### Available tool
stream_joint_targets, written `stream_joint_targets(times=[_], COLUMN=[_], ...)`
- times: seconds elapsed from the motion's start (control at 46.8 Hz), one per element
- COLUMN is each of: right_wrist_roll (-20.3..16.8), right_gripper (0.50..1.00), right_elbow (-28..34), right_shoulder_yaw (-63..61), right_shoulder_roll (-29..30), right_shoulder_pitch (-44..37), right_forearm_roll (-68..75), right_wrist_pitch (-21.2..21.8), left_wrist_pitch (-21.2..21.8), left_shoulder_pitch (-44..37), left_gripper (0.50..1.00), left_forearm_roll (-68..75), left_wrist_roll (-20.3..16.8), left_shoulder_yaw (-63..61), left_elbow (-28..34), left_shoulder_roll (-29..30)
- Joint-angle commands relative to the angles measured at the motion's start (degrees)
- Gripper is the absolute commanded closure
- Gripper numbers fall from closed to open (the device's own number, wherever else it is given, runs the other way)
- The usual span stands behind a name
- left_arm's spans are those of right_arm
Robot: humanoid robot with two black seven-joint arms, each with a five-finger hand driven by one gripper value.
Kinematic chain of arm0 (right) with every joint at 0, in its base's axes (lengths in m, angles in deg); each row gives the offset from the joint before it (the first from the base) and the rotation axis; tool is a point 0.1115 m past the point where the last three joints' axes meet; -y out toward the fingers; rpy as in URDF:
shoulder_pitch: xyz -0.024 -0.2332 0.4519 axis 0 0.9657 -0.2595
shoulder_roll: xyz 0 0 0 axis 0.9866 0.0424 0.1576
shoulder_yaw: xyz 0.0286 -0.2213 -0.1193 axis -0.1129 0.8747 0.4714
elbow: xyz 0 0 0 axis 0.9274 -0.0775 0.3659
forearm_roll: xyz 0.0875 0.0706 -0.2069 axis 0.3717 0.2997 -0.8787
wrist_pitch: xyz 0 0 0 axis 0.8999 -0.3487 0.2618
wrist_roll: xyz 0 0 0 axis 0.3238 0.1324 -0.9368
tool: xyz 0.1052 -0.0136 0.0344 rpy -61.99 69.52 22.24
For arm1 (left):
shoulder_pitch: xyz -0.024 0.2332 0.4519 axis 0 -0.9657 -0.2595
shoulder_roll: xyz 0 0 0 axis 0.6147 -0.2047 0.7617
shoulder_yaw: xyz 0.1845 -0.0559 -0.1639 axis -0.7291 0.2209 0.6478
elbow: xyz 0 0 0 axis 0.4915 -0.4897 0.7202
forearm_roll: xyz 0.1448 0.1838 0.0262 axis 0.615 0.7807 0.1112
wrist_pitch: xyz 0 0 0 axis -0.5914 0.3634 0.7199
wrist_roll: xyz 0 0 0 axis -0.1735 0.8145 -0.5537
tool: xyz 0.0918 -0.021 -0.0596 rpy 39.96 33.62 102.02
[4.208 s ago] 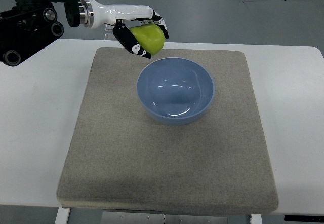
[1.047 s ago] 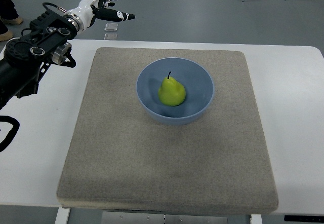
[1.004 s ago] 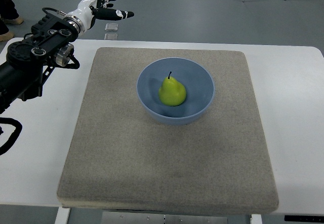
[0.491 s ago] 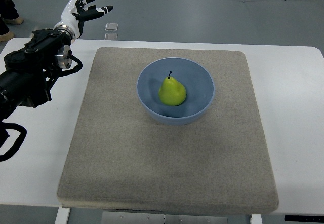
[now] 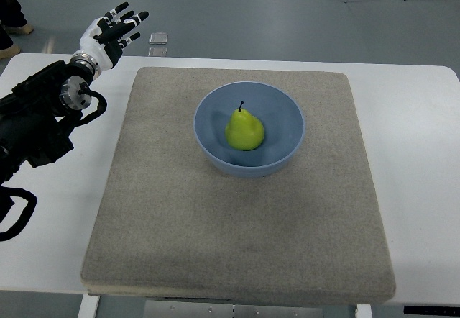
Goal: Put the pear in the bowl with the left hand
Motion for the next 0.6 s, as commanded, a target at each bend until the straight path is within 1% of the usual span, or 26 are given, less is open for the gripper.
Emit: stream_joint_targets(times=[0.0, 0.128, 0.363, 0.577], right_wrist_roll=[0.0, 0.0, 0.0, 0.0], right_gripper=[0.576, 0.574, 0.574, 0.576], right_elbow=[0.0, 0.0, 0.0, 0.0], right_shoulder_yaw=[0.0, 0.0, 0.0, 0.0], right_shoulder_roll=[0.0, 0.0, 0.0, 0.0], right_shoulder_pitch=[0.0, 0.0, 0.0, 0.0], right_forearm_roll=[0.0, 0.0, 0.0, 0.0], right_wrist_pitch=[0.0, 0.0, 0.0, 0.0], left_wrist_pitch=[-2.0, -3.4, -3.4, -3.4], left_shoulder_pitch=[-0.2, -1.1, -1.2, -1.3], left_gripper=[0.587, 0.579, 0.540, 0.540], left_forearm_roll=[-0.2, -0.2, 0.4, 0.5], left_wrist_roll=[-0.2, -0.2, -0.3, -1.5], left_shoulder_yaw=[1.4, 2.6, 2.5, 2.3], left_elbow=[0.1, 0.1, 0.1, 0.1], left_shoulder_roll=[0.1, 0.0, 0.0, 0.0])
